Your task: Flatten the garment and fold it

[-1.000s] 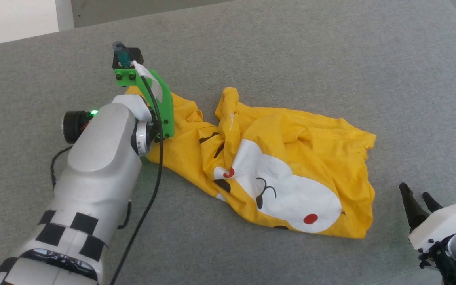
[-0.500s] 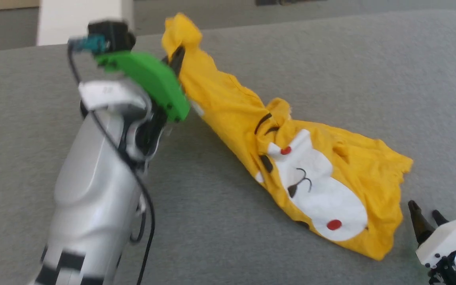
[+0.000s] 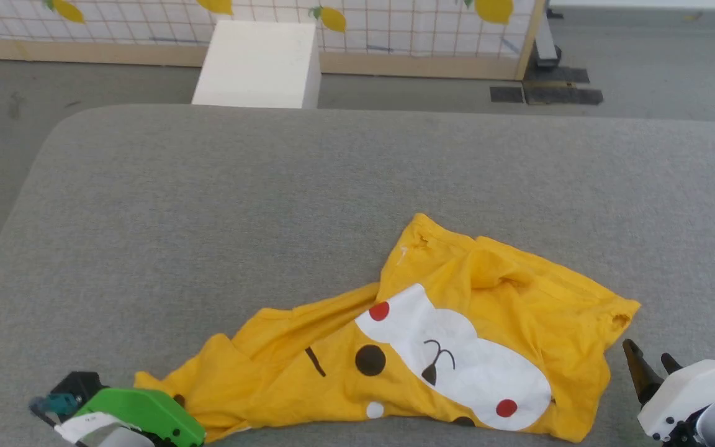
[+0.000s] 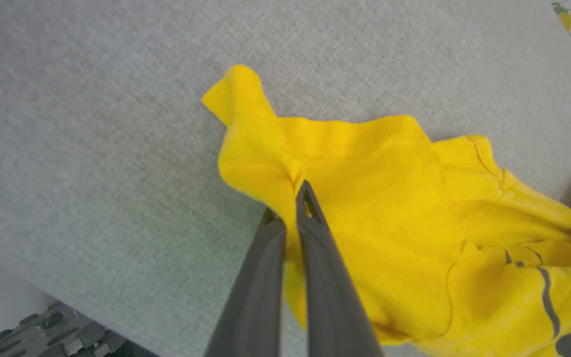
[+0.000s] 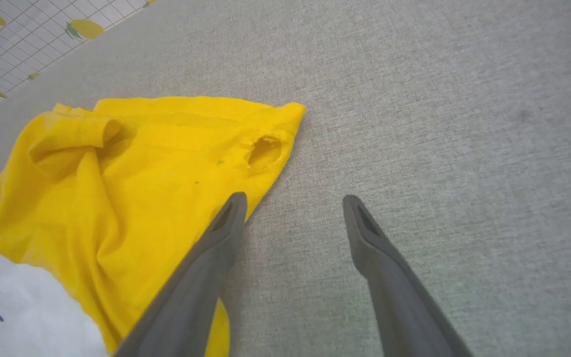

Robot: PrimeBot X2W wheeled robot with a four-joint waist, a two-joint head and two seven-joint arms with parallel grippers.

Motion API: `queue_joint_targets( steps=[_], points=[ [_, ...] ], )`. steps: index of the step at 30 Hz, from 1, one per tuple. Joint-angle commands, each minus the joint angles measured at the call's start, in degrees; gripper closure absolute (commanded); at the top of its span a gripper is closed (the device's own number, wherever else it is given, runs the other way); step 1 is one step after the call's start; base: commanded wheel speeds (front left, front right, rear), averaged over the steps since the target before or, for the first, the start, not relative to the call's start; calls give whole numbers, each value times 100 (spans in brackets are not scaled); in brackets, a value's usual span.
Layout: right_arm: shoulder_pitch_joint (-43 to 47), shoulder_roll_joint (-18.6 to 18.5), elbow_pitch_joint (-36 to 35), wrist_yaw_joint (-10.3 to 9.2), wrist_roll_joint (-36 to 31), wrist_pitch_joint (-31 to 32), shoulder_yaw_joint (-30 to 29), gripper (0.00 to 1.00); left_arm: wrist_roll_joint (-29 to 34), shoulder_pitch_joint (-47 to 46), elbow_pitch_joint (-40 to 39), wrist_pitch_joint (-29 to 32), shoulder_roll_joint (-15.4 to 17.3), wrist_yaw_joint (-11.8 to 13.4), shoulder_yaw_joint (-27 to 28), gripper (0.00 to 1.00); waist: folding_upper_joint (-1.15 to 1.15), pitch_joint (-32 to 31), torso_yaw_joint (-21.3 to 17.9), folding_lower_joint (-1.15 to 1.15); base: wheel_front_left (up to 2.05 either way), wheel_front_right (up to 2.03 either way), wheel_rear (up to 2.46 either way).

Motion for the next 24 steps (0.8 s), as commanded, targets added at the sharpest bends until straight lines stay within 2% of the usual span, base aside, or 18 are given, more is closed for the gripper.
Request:
queue_joint_targets(
  steps=[1, 2, 6, 12, 14, 16, 24],
  points=[
    [63, -2, 0, -9, -42, -7, 2, 0, -112, -16, -23, -60, -106, -92, 44, 81, 0, -134, 133, 0, 0, 0, 0],
    [61, -2, -24, -9, -59, 7, 11, 0, -229, -41, -66, -197, -207, -210, 118, 2, 0, -141, 146, 0, 0, 0, 0],
    [-27, -2, -197, -9, -146, 83, 104, 0, -80, -299, -283, -895, -171, -620, 223, 0, 0, -163, 199, 0, 0, 0, 0],
    [-493, -2, -560, -9, -422, 375, 737, 0, 1231, -552, -387, -2790, 358, -1339, -21, 0, 0, -37, 219, 0, 0, 0, 0],
    [-722, -10, -632, -9, -601, 521, 1050, 0, 1529, -532, -308, -3357, 328, -1391, -90, 0, 0, 32, 236, 0, 0, 0, 0],
    [-995, -78, -628, -9, -757, 712, 1417, 0, 1807, -491, -268, -3588, 296, -1411, -156, 0, 0, 141, 252, 0, 0, 0, 0],
    [-2116, -513, 270, -9, -1306, 1404, 2599, 0, 2253, -594, -241, -3713, -166, -1505, -314, 0, 0, 566, 516, 0, 0, 0, 0]
  ],
)
